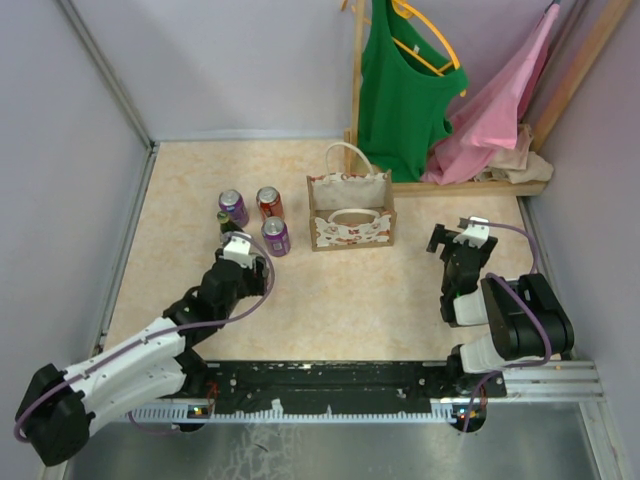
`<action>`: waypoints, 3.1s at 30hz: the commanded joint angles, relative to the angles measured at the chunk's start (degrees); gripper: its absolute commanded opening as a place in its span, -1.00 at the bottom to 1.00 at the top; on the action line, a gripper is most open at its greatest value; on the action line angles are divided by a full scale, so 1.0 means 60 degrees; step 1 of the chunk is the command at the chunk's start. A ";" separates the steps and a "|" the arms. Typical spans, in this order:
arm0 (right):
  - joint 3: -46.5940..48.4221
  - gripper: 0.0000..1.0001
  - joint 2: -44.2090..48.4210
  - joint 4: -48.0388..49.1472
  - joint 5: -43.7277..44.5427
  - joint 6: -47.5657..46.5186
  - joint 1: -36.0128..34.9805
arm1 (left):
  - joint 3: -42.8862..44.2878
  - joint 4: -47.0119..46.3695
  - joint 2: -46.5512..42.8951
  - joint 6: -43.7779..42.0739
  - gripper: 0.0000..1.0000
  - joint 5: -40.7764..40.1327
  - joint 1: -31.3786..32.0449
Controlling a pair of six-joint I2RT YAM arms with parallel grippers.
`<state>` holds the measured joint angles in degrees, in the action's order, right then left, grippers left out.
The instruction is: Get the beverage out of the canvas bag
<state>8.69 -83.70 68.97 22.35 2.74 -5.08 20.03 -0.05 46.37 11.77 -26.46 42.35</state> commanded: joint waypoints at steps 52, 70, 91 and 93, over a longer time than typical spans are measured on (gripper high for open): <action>0.0178 0.98 0.0097 0.0444 0.0023 -0.0007 0.0049 | 0.3014 -0.3521 0.1174 -0.2370 0.99 0.1315 -0.2564; 0.0189 0.98 0.0093 0.0444 0.0015 -0.0012 0.0041 | 0.1777 -0.4387 0.1382 -0.0407 0.99 0.1843 -0.9756; 0.0193 0.98 0.0078 0.0429 0.0025 -0.0011 0.0041 | 0.1366 -0.3427 0.1237 0.0891 0.99 -0.0012 -1.1580; 0.0191 0.98 0.0078 0.0423 0.0025 -0.0010 0.0042 | 0.1365 -0.3448 0.1252 0.0921 0.99 0.0081 -1.1575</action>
<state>8.69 -83.70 68.97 22.35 2.74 -5.08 28.14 -20.40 54.08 16.27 -26.85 -26.79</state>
